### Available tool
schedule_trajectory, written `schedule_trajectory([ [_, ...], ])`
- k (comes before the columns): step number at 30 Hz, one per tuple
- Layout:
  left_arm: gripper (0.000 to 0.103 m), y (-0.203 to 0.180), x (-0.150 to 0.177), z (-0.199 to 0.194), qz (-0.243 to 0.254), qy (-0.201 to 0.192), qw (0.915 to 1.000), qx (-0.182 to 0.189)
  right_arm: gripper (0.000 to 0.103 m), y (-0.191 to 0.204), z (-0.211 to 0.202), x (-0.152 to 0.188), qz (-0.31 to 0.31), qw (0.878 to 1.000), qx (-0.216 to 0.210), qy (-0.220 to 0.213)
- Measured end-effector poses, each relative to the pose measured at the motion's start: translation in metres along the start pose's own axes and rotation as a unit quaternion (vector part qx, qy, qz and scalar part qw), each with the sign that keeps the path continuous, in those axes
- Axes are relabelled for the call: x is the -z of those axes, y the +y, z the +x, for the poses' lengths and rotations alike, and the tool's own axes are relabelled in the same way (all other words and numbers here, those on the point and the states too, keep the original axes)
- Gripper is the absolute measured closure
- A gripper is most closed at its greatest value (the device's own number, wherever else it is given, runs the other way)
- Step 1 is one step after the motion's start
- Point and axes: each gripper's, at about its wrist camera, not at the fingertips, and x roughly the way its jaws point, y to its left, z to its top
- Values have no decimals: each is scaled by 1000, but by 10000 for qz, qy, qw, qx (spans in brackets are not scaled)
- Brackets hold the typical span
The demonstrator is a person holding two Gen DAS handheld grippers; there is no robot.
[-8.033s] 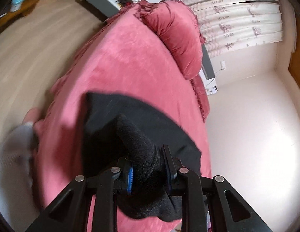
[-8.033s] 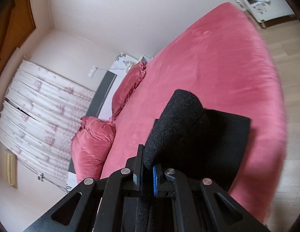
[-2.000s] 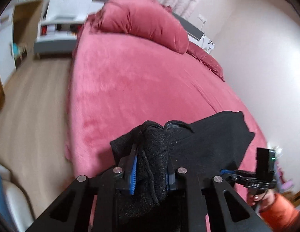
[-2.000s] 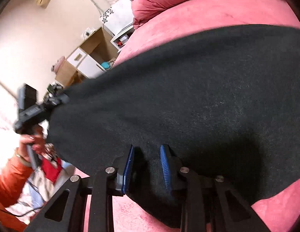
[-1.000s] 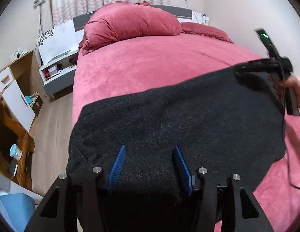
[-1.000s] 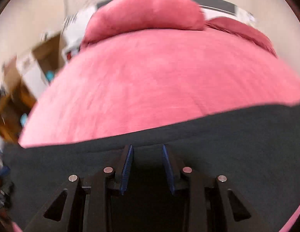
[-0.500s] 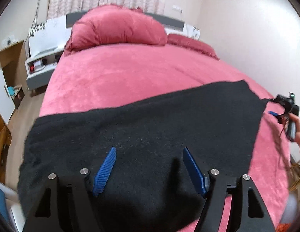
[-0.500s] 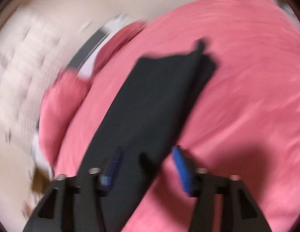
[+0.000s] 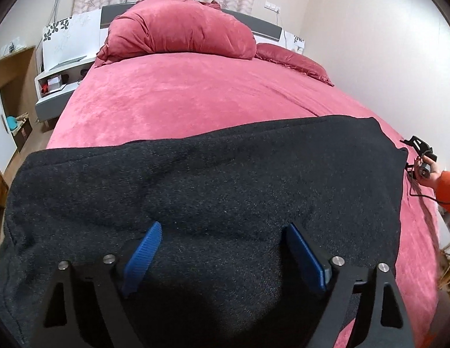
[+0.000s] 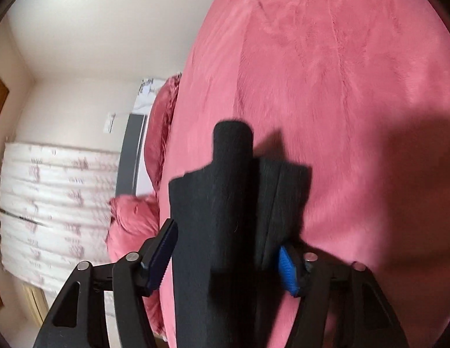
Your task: Fold large clothes
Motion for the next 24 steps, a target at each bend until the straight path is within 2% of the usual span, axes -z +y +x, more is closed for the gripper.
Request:
schedule_trajectory([
  [2,11,-2,0,3,50,-12,10000,-33,84,1,7,-6,-81,9994,327,63],
  [3,10,-2,0,3,53,-18,10000,-35,85,2,9,-8,-108,9987,482,130],
  [4,10,-2,0,3,43,-22,10000,-23,85,2,7,-9,-79,9988,449,153],
  [7,11,-2,-2,1,-25,-2,10000,3,87,29,3,-6,-369,9992,115,110],
  [10,12,-2,-5,-7,-273,0,9996,91,88,78,2,9,-962,9948,-146,283],
  [13,13,-5,-7,-22,-573,-106,9969,535,87,142,4,42,-1637,9834,-376,691],
  [17,13,-11,-3,-41,-657,-190,9946,776,87,230,2,121,-2660,9502,-788,1420],
  [19,13,-10,-1,-53,-671,-248,9941,812,87,255,0,165,-3045,9302,-989,1792],
  [20,13,-9,0,-57,-696,-275,9938,820,87,268,-3,197,-3336,9137,-1068,2059],
  [21,13,-5,1,-63,-741,-310,9932,838,87,274,-2,216,-3530,9024,-1085,2218],
  [22,13,-1,3,-69,-810,-350,9926,836,87,280,-6,253,-3907,8799,-1100,2470],
  [23,13,3,5,-73,-881,-372,9920,824,87,282,-9,276,-4161,8639,-1101,2614],
  [24,13,10,7,-78,-1008,-395,9906,841,87,279,-15,315,-4617,8341,-1061,2824],
])
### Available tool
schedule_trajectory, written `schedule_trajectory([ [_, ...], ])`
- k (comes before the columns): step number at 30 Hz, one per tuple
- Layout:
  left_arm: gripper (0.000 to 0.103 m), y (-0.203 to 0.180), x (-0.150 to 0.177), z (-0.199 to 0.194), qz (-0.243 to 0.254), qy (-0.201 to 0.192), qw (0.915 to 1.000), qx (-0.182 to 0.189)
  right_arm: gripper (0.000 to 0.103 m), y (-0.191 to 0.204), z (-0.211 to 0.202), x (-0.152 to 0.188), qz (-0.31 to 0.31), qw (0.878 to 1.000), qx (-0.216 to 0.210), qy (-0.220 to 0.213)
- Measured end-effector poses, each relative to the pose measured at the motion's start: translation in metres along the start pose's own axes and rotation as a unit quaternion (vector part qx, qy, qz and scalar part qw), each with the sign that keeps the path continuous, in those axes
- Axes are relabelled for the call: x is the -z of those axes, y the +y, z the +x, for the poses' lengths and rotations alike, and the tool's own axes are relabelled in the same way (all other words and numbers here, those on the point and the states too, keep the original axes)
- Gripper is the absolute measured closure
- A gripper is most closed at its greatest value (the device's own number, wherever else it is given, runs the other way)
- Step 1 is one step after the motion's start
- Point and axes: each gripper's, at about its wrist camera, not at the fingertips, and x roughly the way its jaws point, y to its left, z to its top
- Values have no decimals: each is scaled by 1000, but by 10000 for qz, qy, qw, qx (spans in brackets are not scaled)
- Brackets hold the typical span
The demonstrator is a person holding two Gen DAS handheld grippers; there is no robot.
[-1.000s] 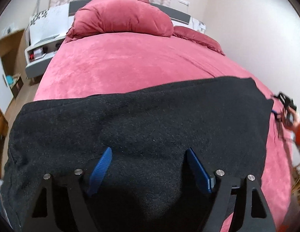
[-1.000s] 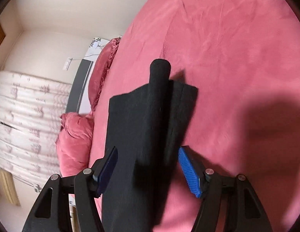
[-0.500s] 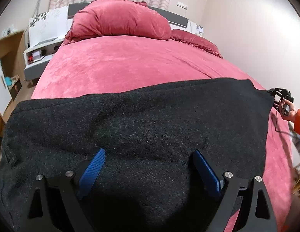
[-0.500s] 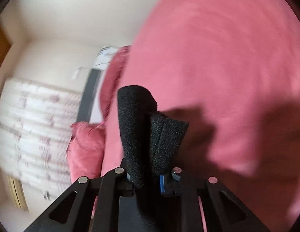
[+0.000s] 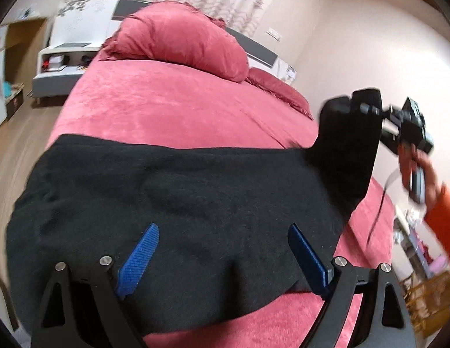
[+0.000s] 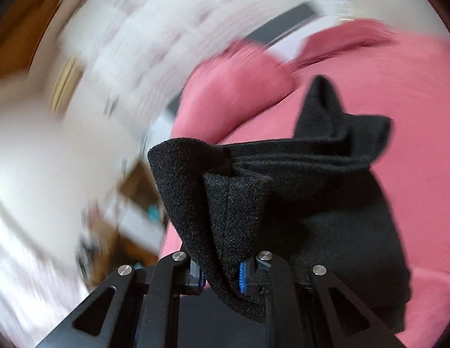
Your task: Fold large clothes
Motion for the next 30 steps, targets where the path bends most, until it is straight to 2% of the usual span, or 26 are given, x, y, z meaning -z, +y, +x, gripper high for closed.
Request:
schedule_trajectory([
  [2,13,9,2,-9,-206,-74,9998,22,87,33,28,34,-617,9970,56,455],
  [4,13,14,4,-15,-318,-83,9995,28,87,59,63,89,-1094,9872,141,1155],
  [5,13,15,5,-18,-342,-80,9994,47,83,64,79,114,-1237,9816,213,1439],
  [7,13,17,7,-22,-328,-84,9994,46,78,67,113,168,-1636,9600,801,2127],
  [8,13,16,8,-25,-306,-81,9995,53,78,69,116,191,-2016,9530,1024,2017],
  [9,13,16,8,-25,-297,-75,9995,59,76,74,108,200,-2201,9558,986,1680],
  [12,13,14,10,-27,-254,-89,9996,83,79,74,92,193,-1769,9695,872,1455],
  [13,13,12,10,-26,-249,-102,9996,97,79,78,81,189,-1671,9752,725,1258],
  [15,13,7,9,-23,-241,-119,9995,160,79,94,51,194,-1741,9806,415,803],
  [16,13,5,8,-21,-231,-117,9995,177,79,96,45,193,-1822,9799,357,727],
  [17,13,0,8,-17,-214,-87,9995,207,77,93,45,194,-1928,9777,362,751],
  [18,13,-3,7,-14,-200,-51,9995,230,76,91,48,204,-2066,9726,460,958],
  [20,13,-16,2,0,-128,97,9995,289,68,80,72,229,-2108,9573,886,1768],
  [21,13,-21,0,3,-100,133,9994,311,68,77,75,235,-2079,9578,930,1752],
  [22,13,-29,-3,7,-42,155,9992,363,59,77,66,238,-2066,9625,811,1561],
  [23,13,-38,-7,10,48,135,9990,434,51,78,56,233,-1924,9670,623,1551],
  [24,13,-43,-11,13,109,116,9988,466,47,77,53,227,-1784,9691,523,1623],
  [26,13,-60,-19,23,269,94,9981,544,45,70,39,216,-1424,9744,191,1728],
  [27,13,-65,-20,27,301,96,9978,577,45,66,24,212,-1304,9784,20,1604],
  [29,13,-80,-27,38,389,90,9972,630,44,56,5,200,-1087,9857,53,1289],
  [30,12,-88,-31,43,451,66,9969,647,42,39,-8,190,-773,9915,173,1033],
])
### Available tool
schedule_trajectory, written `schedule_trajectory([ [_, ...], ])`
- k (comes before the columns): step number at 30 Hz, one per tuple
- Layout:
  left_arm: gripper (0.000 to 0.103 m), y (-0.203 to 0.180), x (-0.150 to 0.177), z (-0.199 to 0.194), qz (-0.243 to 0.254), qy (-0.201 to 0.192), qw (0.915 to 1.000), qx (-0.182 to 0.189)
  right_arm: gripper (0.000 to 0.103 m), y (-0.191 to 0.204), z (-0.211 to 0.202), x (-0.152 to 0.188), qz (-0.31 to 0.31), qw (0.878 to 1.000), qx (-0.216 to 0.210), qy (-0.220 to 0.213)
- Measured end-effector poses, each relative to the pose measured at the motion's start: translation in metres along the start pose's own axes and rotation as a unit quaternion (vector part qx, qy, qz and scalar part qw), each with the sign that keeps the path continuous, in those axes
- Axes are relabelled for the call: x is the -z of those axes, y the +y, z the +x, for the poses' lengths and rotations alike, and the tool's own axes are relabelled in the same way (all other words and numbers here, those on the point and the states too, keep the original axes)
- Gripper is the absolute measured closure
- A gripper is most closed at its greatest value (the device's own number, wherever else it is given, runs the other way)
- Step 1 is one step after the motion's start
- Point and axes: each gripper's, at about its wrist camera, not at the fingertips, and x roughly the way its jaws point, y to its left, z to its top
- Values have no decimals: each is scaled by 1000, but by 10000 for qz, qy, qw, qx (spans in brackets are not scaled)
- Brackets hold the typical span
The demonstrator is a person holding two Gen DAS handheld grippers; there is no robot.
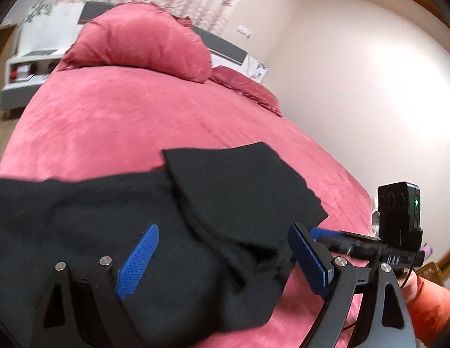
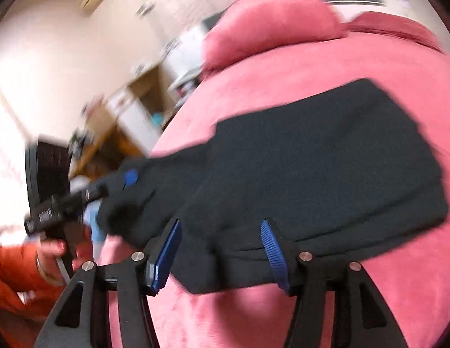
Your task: Fold large clothes
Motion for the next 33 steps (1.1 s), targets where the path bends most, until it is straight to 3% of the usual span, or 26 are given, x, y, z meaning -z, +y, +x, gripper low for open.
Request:
schedule_trajectory([
  [2,12,-15,-7,12,167,-53,9998,-25,38,-30,-21,5,604,9973,256,-343],
  [3,11,-22,-11,19,247,-66,9997,-26,38,-55,-33,5,1138,9906,531,-551],
  [5,11,-37,-18,38,486,-32,9988,11,38,-86,-50,14,1973,9745,690,-820],
  [8,11,-50,-16,64,930,232,9950,-281,29,-142,-70,37,3445,9243,696,-1489],
  [9,12,-52,-12,77,1092,450,9918,-478,25,-161,-71,47,3960,9005,634,-1679],
  [10,18,-52,-6,88,1238,702,9872,-713,24,-173,-70,53,4293,8845,511,-1755],
  [12,30,-44,10,106,1360,1236,9767,-1107,20,-193,-59,61,4747,8610,94,-1822],
  [13,30,-35,18,109,1237,1412,9761,-1099,10,-197,-55,61,4867,8536,3,-1857],
  [14,30,-28,21,106,1023,1313,9812,-977,0,-196,-52,60,4851,8524,-82,-1947],
  [15,30,-19,23,99,664,1164,9876,-817,0,-192,-51,55,4746,8571,-117,-2000],
  [17,30,-15,24,97,434,1164,9893,-771,0,-187,-51,49,4592,8689,67,-1846],
  [19,30,-19,25,96,498,1172,9884,-829,8,-174,-52,42,4066,8911,-229,-2001],
  [22,30,-20,28,90,562,1181,9883,-789,8,-167,-53,41,3823,9028,73,-1966],
  [23,30,-19,30,87,553,1168,9887,-759,8,-165,-49,35,3852,9032,156,-1886],
  [26,30,-16,34,72,483,1105,9904,-681,8,-181,-37,41,4282,8836,-84,-1893],
  [28,30,-14,32,60,419,1023,9920,-611,8,-180,-36,36,4199,8866,-176,-1935],
  [30,30,-13,35,44,340,969,9930,-591,21,-172,-23,23,3983,9036,-300,-1546],
  [32,30,-11,35,26,216,813,9951,-524,66,-160,-13,16,3776,9199,-100,-1056],
  [33,30,-6,36,12,164,726,9957,-544,69,-153,-15,12,3731,9225,73,-988],
])
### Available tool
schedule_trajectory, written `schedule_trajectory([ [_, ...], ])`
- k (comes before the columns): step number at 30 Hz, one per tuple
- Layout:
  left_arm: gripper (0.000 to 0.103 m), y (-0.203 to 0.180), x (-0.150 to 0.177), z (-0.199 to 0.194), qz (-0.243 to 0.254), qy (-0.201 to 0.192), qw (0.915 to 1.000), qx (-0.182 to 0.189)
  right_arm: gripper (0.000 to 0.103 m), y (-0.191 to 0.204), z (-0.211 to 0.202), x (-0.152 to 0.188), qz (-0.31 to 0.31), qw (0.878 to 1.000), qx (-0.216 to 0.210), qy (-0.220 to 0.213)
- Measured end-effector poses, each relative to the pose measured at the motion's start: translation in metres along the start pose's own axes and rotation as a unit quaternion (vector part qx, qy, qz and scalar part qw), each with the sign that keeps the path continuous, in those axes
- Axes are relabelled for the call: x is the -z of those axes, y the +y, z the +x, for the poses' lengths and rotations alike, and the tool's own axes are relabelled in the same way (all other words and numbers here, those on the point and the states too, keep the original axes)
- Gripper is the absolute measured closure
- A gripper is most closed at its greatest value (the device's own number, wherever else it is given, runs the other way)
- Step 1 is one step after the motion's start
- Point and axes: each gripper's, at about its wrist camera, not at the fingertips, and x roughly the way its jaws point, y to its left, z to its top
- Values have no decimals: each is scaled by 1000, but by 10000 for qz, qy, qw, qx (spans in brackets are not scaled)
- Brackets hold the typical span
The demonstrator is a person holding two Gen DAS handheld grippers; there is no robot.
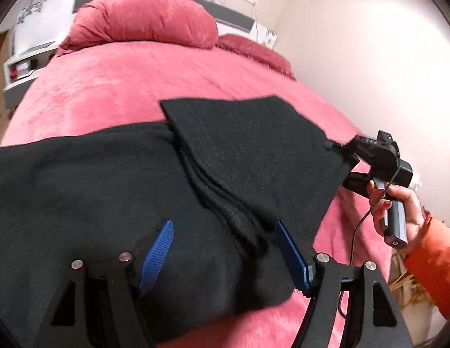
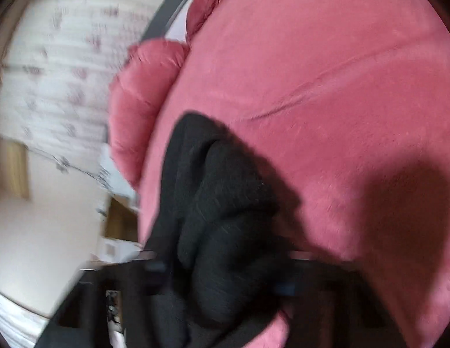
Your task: Fold large clothes
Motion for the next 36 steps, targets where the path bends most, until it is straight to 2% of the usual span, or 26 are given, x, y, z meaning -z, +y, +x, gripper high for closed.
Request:
schedule_trajectory([
  [3,30,17,6,-30,-107,-202,9996,-136,76,27,-19,3,-12,9992,-357,-204],
  [6,30,47,16,-57,-396,-352,9981,-302,78,101,-35,16,-1072,9935,-204,-318],
  [8,30,71,24,-77,-731,-464,9954,-402,78,153,-40,34,-1778,9833,-216,-327],
  [10,30,102,34,-100,-1229,-624,9892,-499,78,215,-40,64,-2552,9662,-294,-229],
  [13,30,137,46,-130,-1765,-907,9788,-508,78,291,-31,126,-3679,9292,-365,-42],
  [14,29,147,51,-141,-1921,-1012,9750,-470,78,316,-25,156,-4119,9103,-396,69],
  [16,29,163,58,-158,-2083,-1121,9684,-785,78,347,-9,205,-4802,8759,-398,248],
  [18,28,181,67,-175,-2293,-1283,9609,-872,78,371,15,269,-5599,8265,-309,499],
  [19,28,195,76,-186,-2464,-1370,9551,-916,78,372,26,296,-5854,8078,-278,637],
  [20,28,202,79,-190,-2599,-1416,9503,-964,77,373,42,332,-6145,7838,-245,862],
  [21,28,213,87,-199,-2789,-1469,9433,-1038,77,374,55,351,-6298,7698,-215,1011],
  [23,28,225,97,-207,-3011,-1522,9348,-1114,72,357,99,415,-6601,7306,-83,1745],
  [25,28,236,107,-217,-3206,-1568,9268,-1168,72,327,144,457,-6817,6893,408,2420],
  [26,28,236,110,-218,-3238,-1568,9255,-1184,65,318,159,474,-6962,6686,688,2521],
  [27,28,237,113,-218,-3258,-1572,9247,-1186,61,308,158,489,-7201,6512,809,2256],
  [28,27,235,115,-218,-3242,-1582,9251,-1188,56,309,151,490,-7204,6550,709,2166],
  [29,27,235,115,-218,-3218,-1584,9257,-1201,54,312,141,486,-7087,6694,524,2165],
  [30,26,232,114,-218,-3173,-1559,9274,-1225,52,315,126,475,-6762,6998,210,2293],
  [32,26,224,106,-210,-3076,-1541,9315,-1178,48,315,102,456,-6327,7363,-87,2396],
  [33,26,216,103,-208,-2981,-1535,9354,-1125,47,314,88,442,-6029,7585,-259,2458],
  [34,26,207,96,-205,-2843,-1516,9408,-1048,47,309,73,423,-5653,7862,-420,2461],
  [35,25,199,89,-201,-2710,-1500,9457,-984,47,306,64,408,-5380,8077,-472,2365],
  [36,25,188,83,-198,-2517,-1488,9520,-906,47,298,52,385,-4997,8408,-358,2053],
])
